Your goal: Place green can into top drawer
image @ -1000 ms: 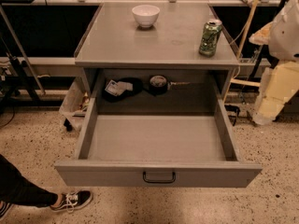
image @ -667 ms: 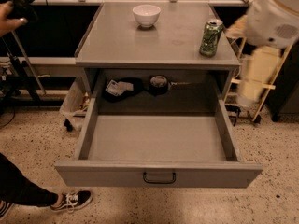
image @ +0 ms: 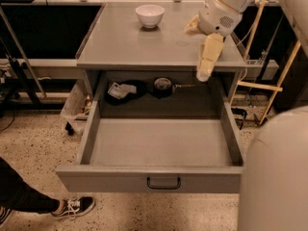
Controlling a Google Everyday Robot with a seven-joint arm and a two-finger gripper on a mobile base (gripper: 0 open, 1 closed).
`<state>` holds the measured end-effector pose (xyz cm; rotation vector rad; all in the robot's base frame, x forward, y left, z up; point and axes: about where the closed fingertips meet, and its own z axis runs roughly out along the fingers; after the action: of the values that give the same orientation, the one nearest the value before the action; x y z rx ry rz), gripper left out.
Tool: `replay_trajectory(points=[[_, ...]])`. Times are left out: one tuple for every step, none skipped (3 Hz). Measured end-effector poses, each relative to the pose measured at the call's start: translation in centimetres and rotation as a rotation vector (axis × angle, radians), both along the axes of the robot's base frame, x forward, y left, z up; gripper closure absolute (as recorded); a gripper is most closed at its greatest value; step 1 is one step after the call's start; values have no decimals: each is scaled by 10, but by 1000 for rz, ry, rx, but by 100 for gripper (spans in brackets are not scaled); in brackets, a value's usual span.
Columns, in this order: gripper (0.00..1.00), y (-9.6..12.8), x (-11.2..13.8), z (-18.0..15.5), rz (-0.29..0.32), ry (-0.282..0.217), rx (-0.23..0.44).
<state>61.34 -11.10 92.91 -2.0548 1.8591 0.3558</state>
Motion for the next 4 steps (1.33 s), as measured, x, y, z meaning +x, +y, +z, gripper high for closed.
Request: replay_trajectory(points=[[0,17,26,4,-2,-33,91],[0,20,34,2,-13,-51,99],[0,-15,29,31,-130,-152,134],[0,-70,34,109,-330,-383,159]])
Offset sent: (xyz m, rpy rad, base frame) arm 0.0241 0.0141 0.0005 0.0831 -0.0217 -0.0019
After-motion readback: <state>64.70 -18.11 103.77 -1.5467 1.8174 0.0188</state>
